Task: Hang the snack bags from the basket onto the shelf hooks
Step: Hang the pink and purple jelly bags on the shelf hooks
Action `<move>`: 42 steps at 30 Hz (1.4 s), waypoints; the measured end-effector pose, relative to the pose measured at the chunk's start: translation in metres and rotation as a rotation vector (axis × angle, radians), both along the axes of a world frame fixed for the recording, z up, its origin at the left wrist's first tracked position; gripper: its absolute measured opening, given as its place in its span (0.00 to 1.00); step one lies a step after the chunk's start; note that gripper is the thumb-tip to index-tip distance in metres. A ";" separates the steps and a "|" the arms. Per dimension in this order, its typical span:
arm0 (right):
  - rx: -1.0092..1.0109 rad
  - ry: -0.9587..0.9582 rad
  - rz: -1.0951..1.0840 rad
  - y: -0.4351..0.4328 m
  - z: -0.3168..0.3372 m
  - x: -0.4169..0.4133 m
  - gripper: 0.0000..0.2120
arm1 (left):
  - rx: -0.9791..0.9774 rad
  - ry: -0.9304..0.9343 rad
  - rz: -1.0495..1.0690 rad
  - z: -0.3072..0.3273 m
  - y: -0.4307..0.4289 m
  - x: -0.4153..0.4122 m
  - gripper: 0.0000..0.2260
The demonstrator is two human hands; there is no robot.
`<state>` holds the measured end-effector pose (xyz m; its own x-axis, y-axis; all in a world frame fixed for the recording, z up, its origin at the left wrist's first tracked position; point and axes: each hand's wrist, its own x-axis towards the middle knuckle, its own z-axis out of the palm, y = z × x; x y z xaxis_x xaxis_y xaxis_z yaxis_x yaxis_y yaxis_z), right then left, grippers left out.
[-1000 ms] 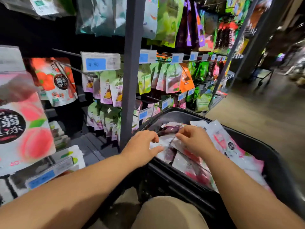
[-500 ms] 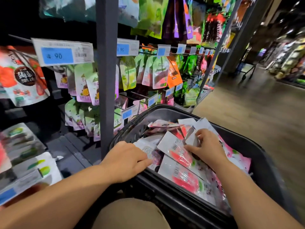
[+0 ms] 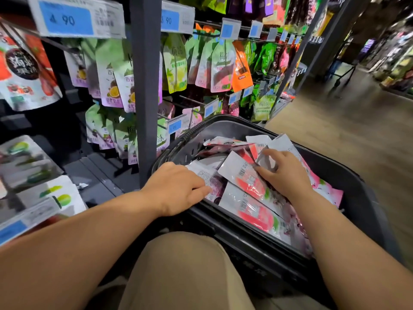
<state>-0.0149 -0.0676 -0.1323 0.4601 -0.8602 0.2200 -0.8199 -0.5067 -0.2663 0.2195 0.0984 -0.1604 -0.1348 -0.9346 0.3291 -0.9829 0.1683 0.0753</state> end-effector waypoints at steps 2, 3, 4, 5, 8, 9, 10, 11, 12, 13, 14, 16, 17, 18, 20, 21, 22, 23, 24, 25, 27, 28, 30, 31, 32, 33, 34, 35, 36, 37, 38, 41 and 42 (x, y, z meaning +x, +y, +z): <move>-0.031 0.008 0.016 0.001 0.002 0.002 0.15 | 0.006 0.006 0.002 0.002 0.001 -0.001 0.25; -0.043 0.018 0.020 0.001 0.003 0.003 0.12 | 0.008 0.006 0.004 0.002 0.001 -0.001 0.24; -0.056 0.035 0.023 0.001 0.003 0.003 0.11 | 0.011 0.008 0.006 0.002 0.002 -0.001 0.24; -0.070 0.058 0.025 0.001 0.003 0.003 0.11 | 0.013 0.008 0.007 0.002 0.002 -0.001 0.24; -0.104 0.113 0.033 0.003 0.005 0.004 0.09 | 0.013 -0.001 0.012 0.004 0.002 -0.002 0.24; -0.111 0.121 0.034 0.004 0.007 0.004 0.07 | 0.015 -0.002 0.015 0.004 0.002 -0.002 0.25; -0.113 0.125 0.030 0.005 0.009 0.004 0.06 | 0.014 0.001 0.018 0.004 0.001 -0.003 0.25; -0.113 0.121 0.028 0.006 0.010 0.003 0.04 | 0.015 0.005 0.020 0.003 0.001 -0.003 0.25; -0.119 0.111 0.028 0.007 0.012 0.002 0.05 | 0.014 0.009 0.021 0.003 0.002 -0.003 0.25; -0.127 0.095 0.031 0.007 0.013 0.001 0.07 | 0.014 0.013 0.020 0.003 0.002 -0.003 0.25; -0.141 0.067 0.038 0.009 0.014 0.000 0.09 | 0.016 0.021 0.019 0.003 0.002 -0.003 0.24; -0.164 -0.017 0.071 0.013 0.016 0.000 0.10 | 0.034 0.026 0.024 0.004 0.003 -0.004 0.23; -0.165 -0.069 0.096 0.016 0.016 0.001 0.10 | 0.040 0.023 0.026 0.005 0.003 -0.004 0.23; -0.155 -0.130 0.128 0.019 0.017 0.002 0.09 | 0.037 0.017 0.024 0.005 0.003 -0.004 0.24; -0.123 -0.254 0.213 0.026 0.017 0.007 0.08 | 0.017 0.005 0.017 0.003 0.003 -0.004 0.27; -0.103 -0.301 0.261 0.027 0.016 0.008 0.08 | 0.004 0.002 0.013 0.002 0.002 -0.003 0.29; -0.065 -0.334 0.308 0.029 0.016 0.008 0.09 | -0.006 0.005 0.010 0.001 0.002 -0.003 0.31; 0.002 -0.361 0.337 0.029 0.015 0.008 0.10 | -0.010 0.015 0.011 -0.001 0.001 -0.002 0.31; 0.094 -0.387 0.351 0.031 0.017 0.007 0.11 | -0.012 0.027 0.011 -0.002 0.001 -0.002 0.32; 0.195 -0.423 0.355 0.031 0.018 0.006 0.13 | -0.013 0.040 0.011 -0.003 0.001 -0.002 0.31; 0.354 -0.555 0.343 0.031 0.019 0.005 0.11 | -0.020 0.062 0.004 -0.004 0.000 -0.001 0.31; 0.395 -0.633 0.294 0.028 0.018 0.006 0.10 | -0.023 0.062 0.004 -0.004 0.000 -0.001 0.30; 0.392 -0.674 0.123 0.020 0.015 0.005 0.11 | -0.025 0.047 0.005 -0.005 0.001 0.000 0.30; 0.367 -0.602 0.024 0.015 0.013 0.004 0.13 | -0.025 0.041 0.005 -0.005 0.001 0.000 0.30; 0.376 -0.505 -0.054 0.010 0.010 0.002 0.16 | -0.027 0.038 0.006 -0.005 0.001 0.000 0.30; 0.425 -0.419 -0.115 0.008 0.008 -0.001 0.21 | -0.031 0.040 0.005 -0.006 0.000 0.000 0.30; 0.483 -0.363 -0.161 0.006 0.008 -0.004 0.26 | -0.033 0.046 0.003 -0.006 0.000 0.000 0.30; 0.521 -0.336 -0.193 0.004 0.008 -0.006 0.31 | -0.035 0.056 0.000 -0.006 0.000 0.000 0.29; 0.536 -0.322 -0.212 0.002 0.008 -0.008 0.34 | -0.037 0.066 -0.003 -0.007 0.000 0.000 0.29; 0.542 -0.316 -0.222 -0.001 0.007 -0.009 0.37 | -0.039 0.069 -0.004 -0.007 0.000 0.000 0.29; 0.546 -0.310 -0.225 -0.002 0.007 -0.009 0.39 | -0.040 0.063 -0.001 -0.006 0.000 0.000 0.29; 0.599 -0.276 -0.225 -0.002 0.008 -0.006 0.46 | -0.041 0.056 0.008 -0.006 0.000 0.001 0.29; 0.621 -0.265 -0.224 -0.001 0.008 -0.006 0.47 | -0.036 0.059 0.010 -0.006 0.000 0.001 0.30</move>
<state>-0.0205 -0.0691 -0.1245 0.2566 -0.9305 -0.2614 -0.7542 -0.0236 -0.6563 0.2202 0.0986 -0.1664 -0.1050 -0.9231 0.3699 -0.9784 0.1624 0.1275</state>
